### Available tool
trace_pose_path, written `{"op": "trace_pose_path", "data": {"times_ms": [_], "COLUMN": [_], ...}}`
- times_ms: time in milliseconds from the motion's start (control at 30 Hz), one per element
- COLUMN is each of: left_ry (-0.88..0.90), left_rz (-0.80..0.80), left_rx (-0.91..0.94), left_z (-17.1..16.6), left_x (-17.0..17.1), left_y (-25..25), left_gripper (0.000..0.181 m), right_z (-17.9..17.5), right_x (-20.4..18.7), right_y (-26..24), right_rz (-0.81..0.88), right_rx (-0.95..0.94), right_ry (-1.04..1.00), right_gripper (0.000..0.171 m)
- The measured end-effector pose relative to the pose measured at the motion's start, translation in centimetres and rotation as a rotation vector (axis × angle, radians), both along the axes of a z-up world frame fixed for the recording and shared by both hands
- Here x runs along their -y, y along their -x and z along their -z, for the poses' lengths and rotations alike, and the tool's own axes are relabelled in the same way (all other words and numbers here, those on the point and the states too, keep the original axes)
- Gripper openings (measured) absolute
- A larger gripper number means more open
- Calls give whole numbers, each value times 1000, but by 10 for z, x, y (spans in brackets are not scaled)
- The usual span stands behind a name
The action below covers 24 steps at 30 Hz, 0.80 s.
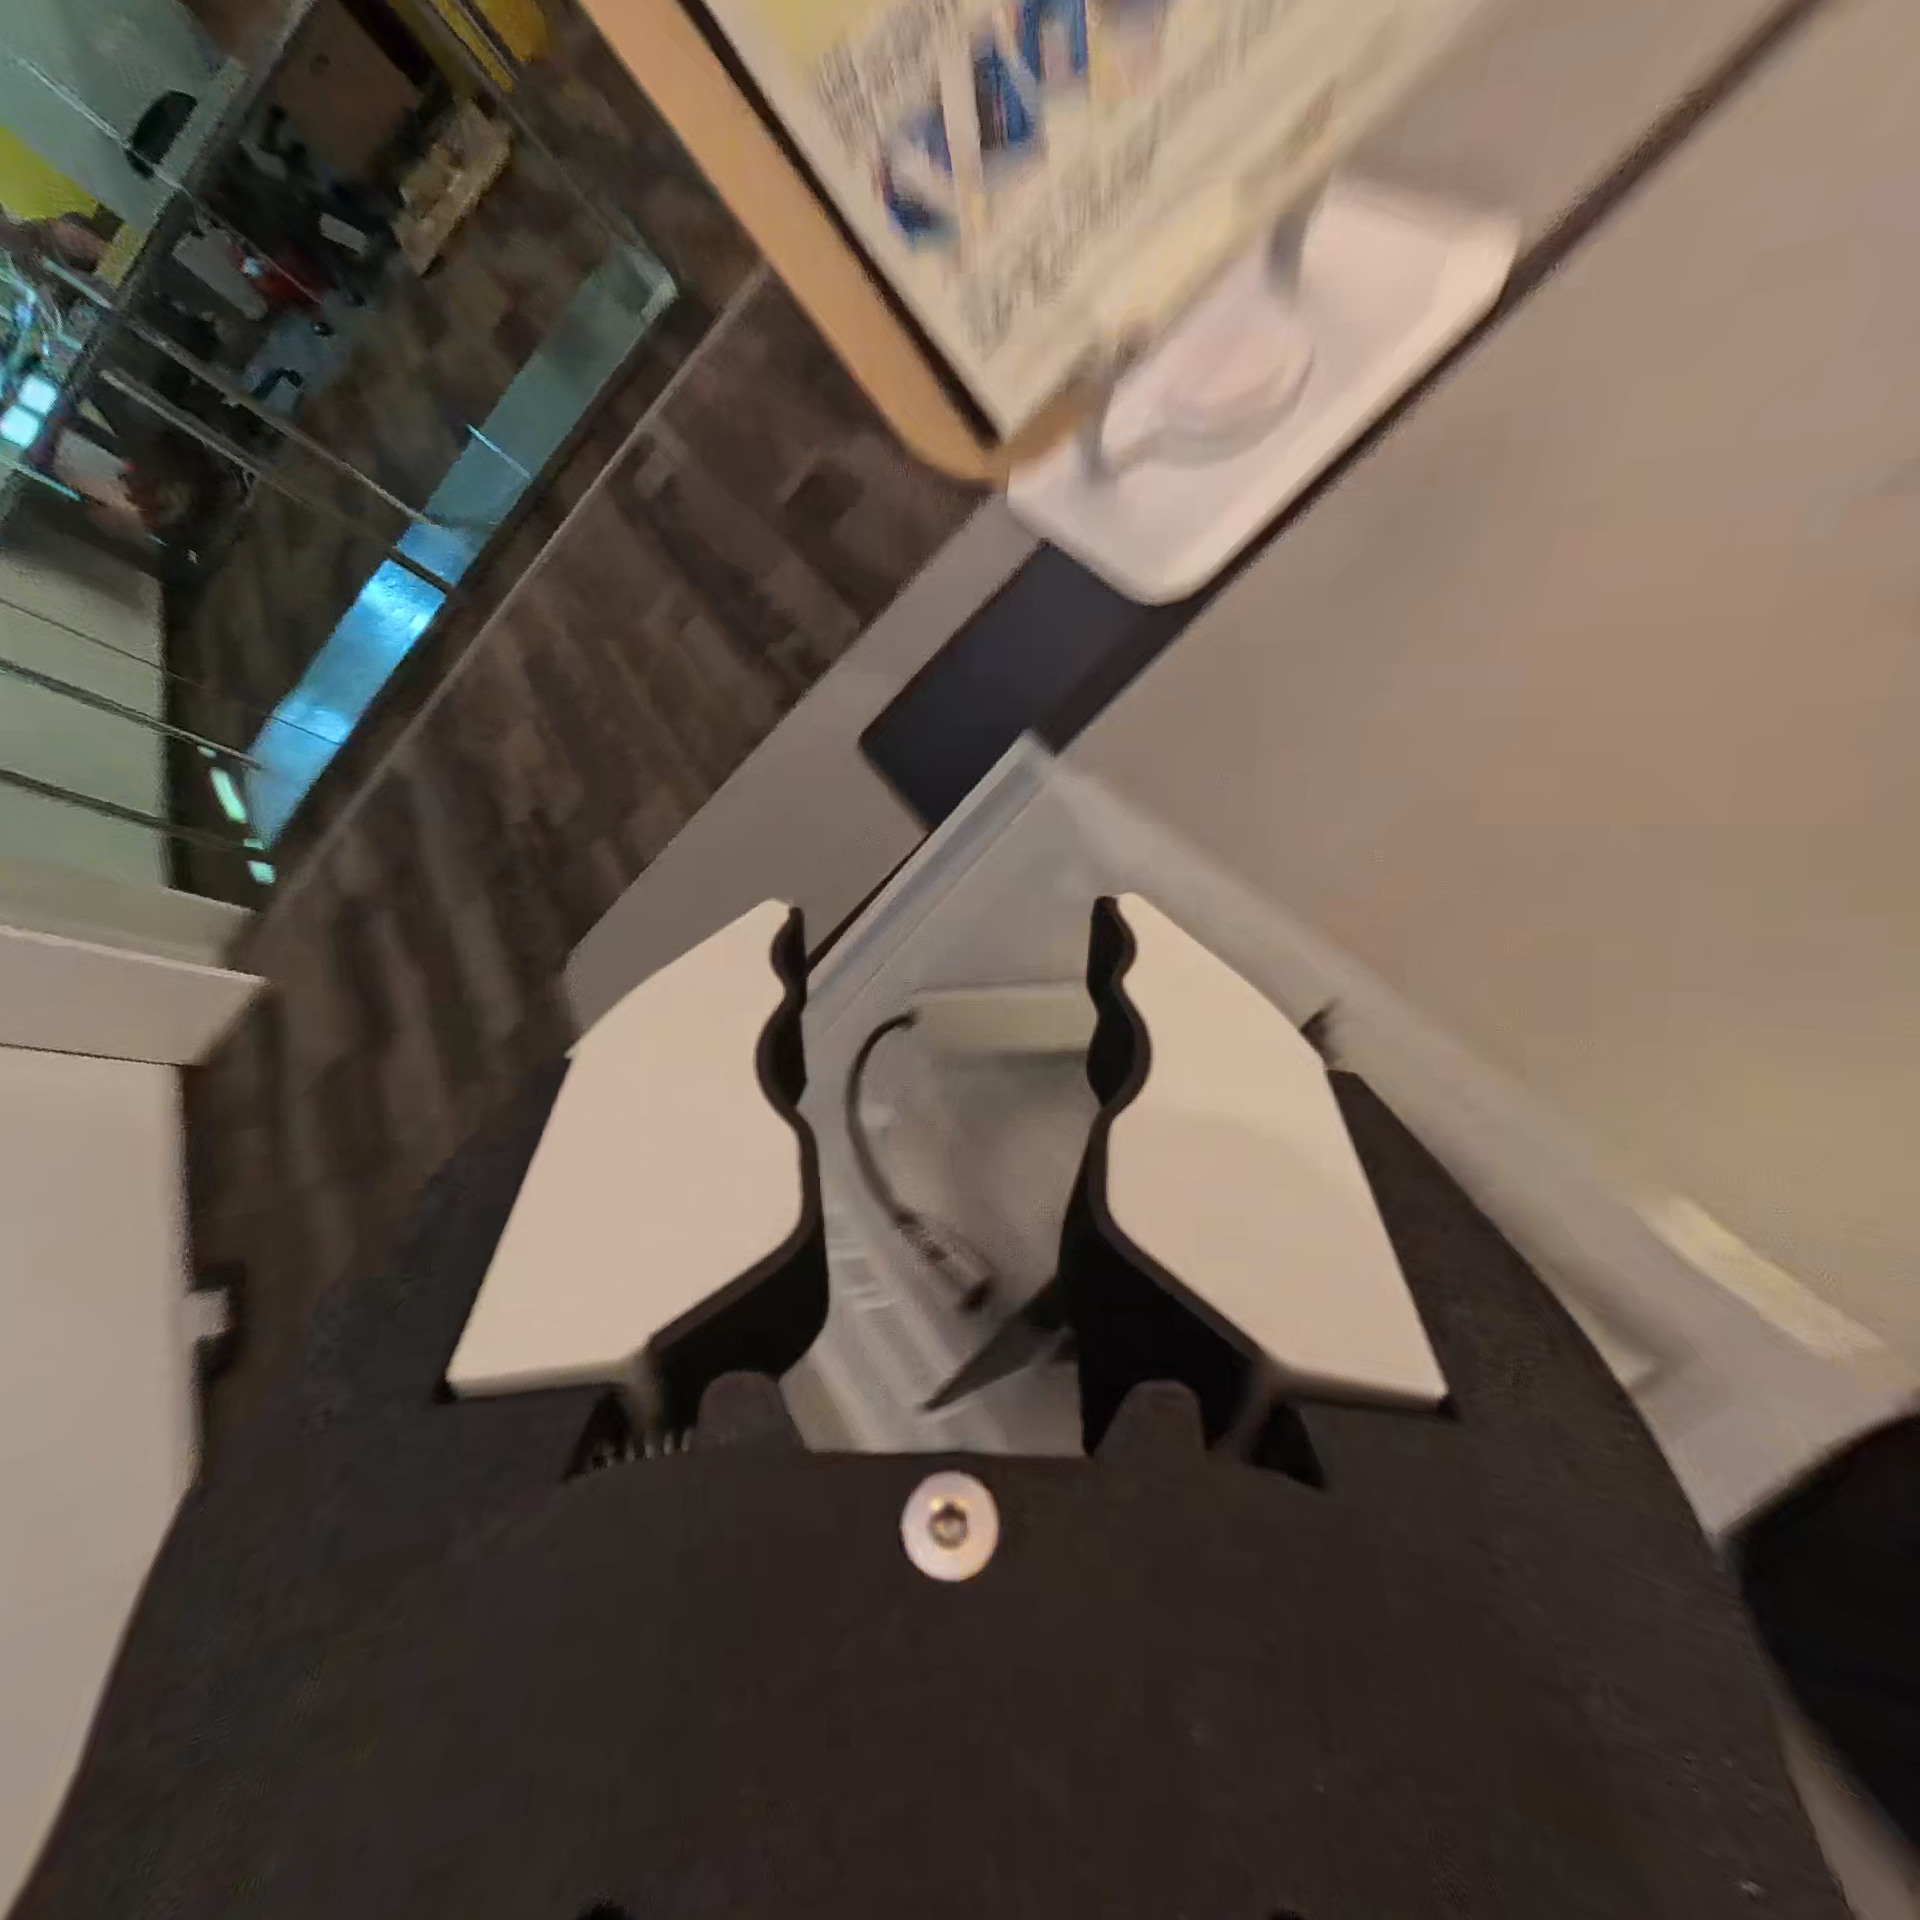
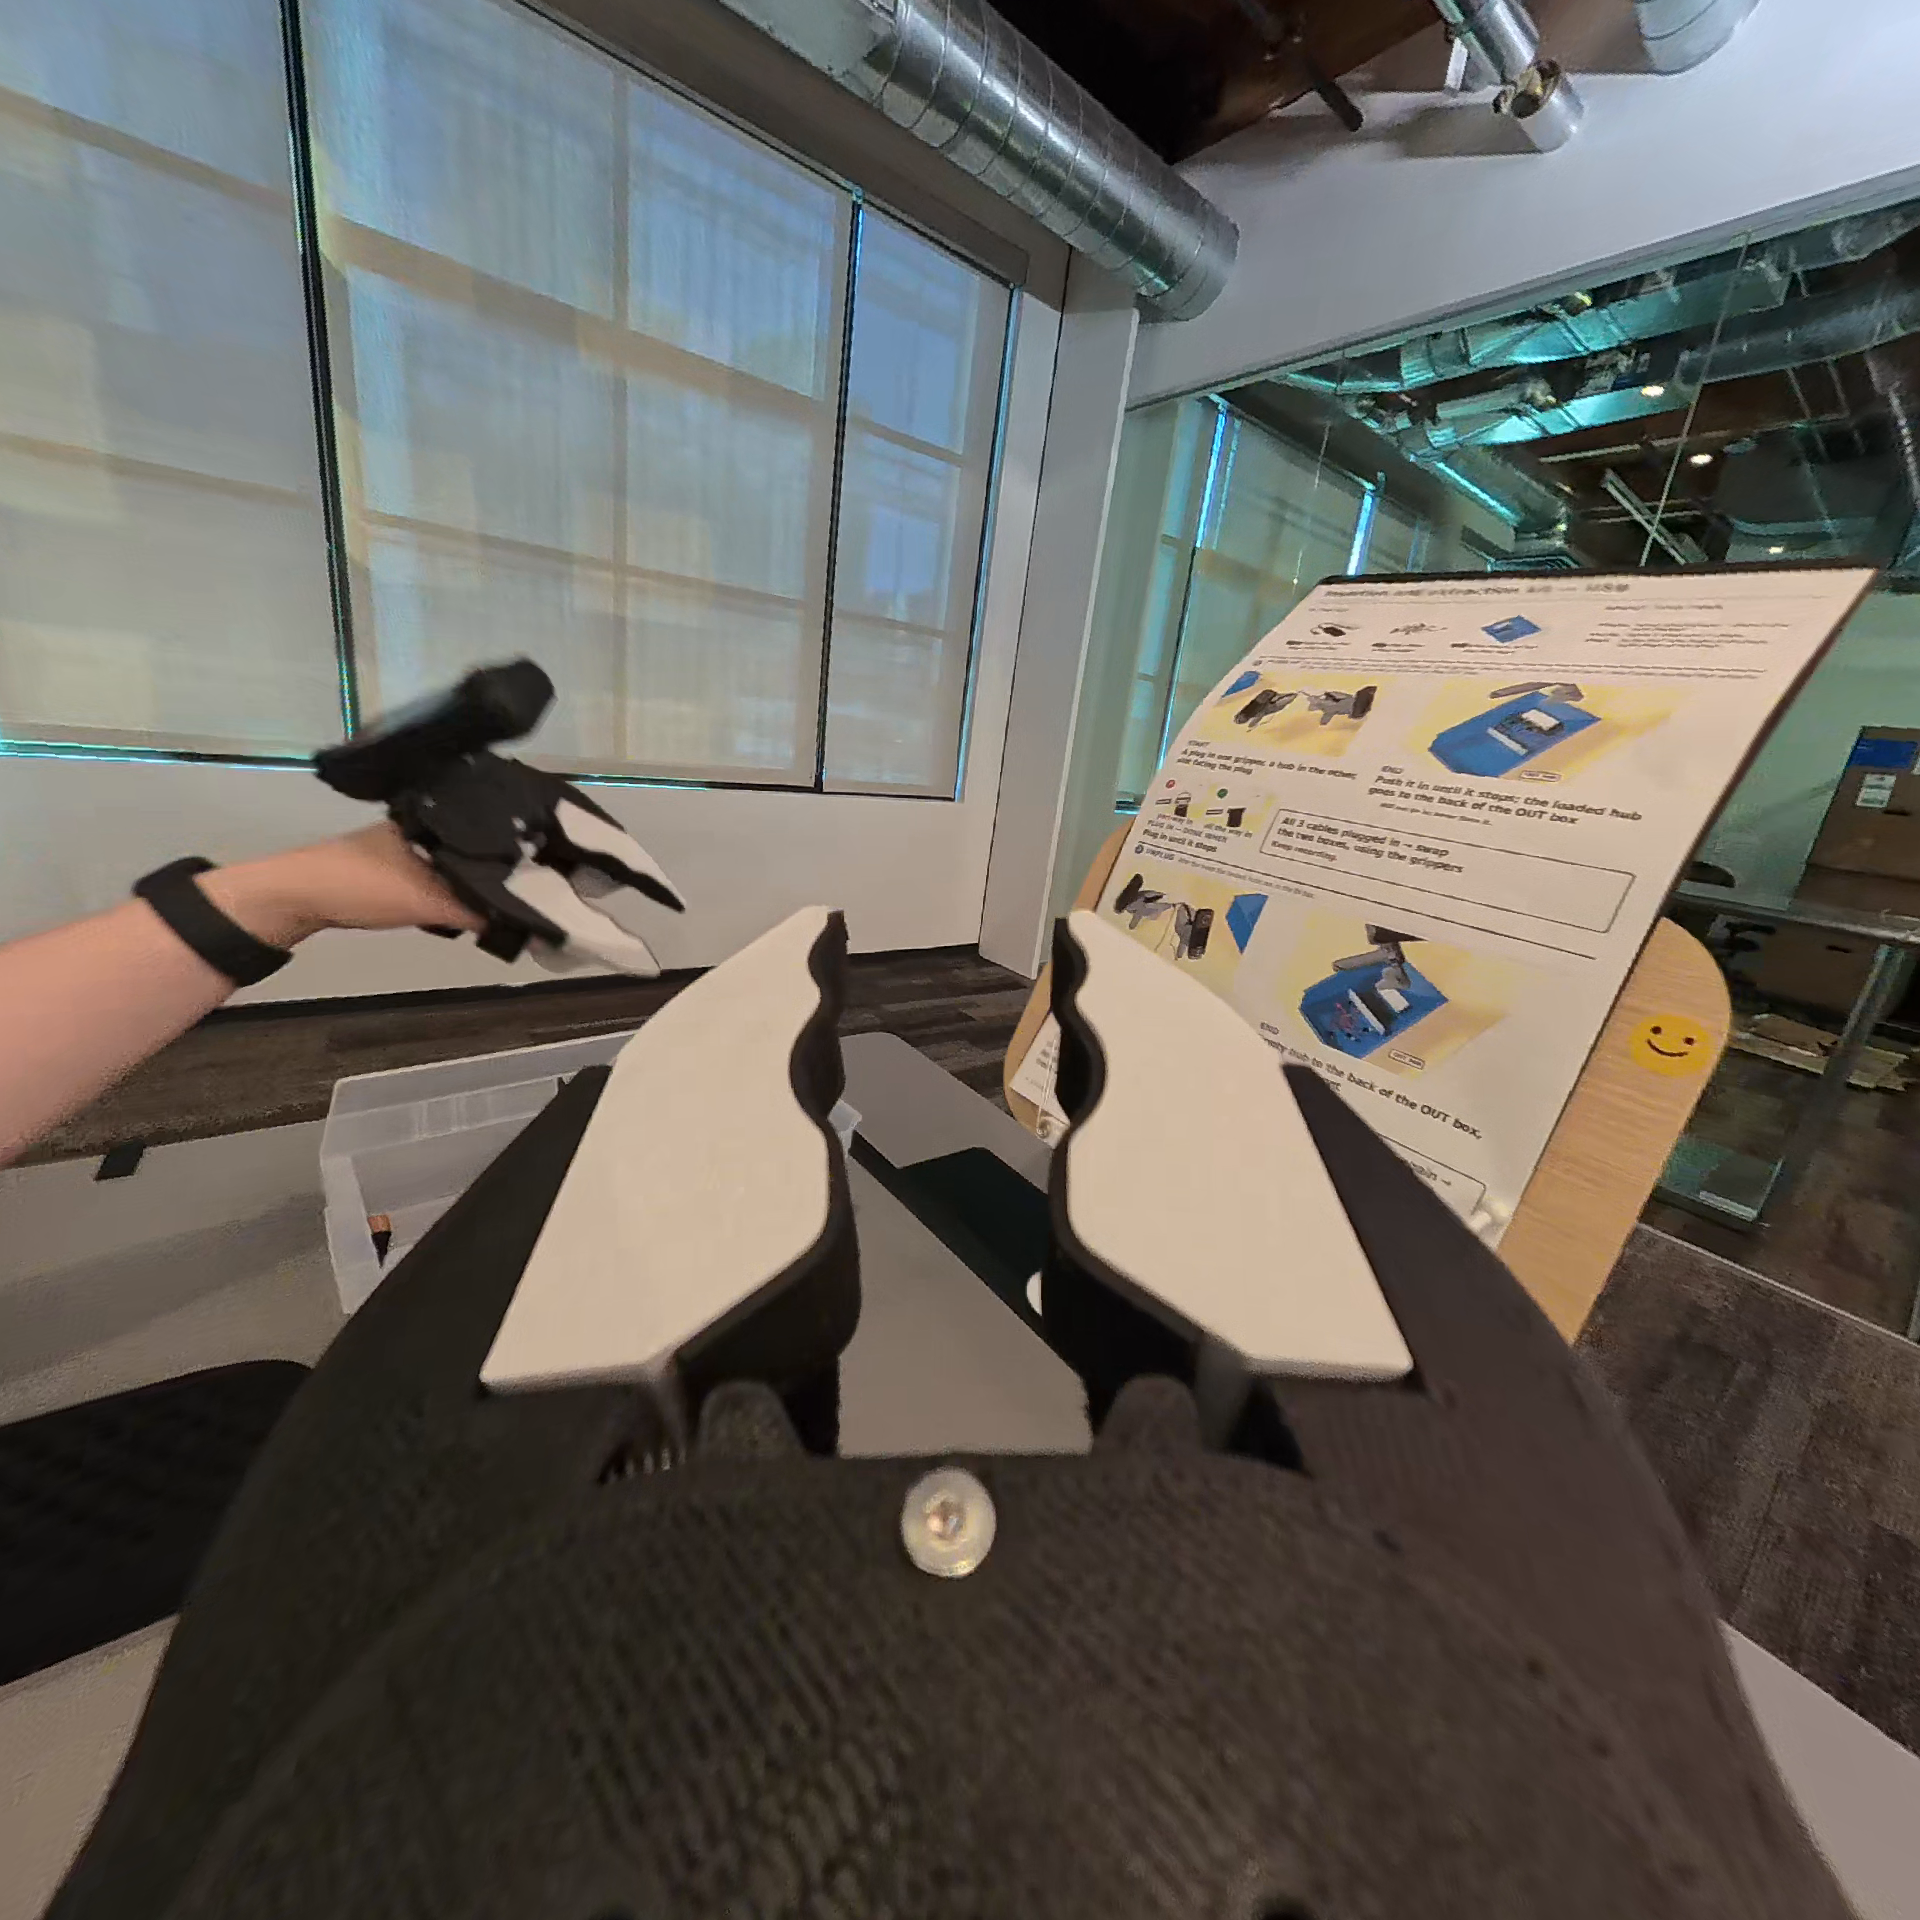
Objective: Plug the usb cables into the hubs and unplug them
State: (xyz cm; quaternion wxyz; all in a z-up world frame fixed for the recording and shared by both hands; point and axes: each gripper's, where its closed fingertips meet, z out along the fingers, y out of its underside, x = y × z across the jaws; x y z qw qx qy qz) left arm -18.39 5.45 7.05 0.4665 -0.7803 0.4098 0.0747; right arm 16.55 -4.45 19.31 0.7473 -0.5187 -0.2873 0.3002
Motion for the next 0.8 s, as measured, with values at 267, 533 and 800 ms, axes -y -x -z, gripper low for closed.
{"op": "trace_pose_path", "data": {"times_ms": [267, 533, 800], "left_ry": [277, 271, 340], "left_rz": [290, 526, 622], "left_rx": [-743, -943, -926], "left_z": [153, 199, 216], "left_x": [-44, -78, -79], "left_y": [57, 43, 46], "left_gripper": [62, 62, 41], "right_z": [24, 48, 57], "right_x": [-34, -60, -69], "right_y": [-20, -34, -40], "right_rz": [61, 112, 97], "right_rx": [31, 65, 52], "right_ry": [105, 185, 241], "right_gripper": [38, 39, 39]}}
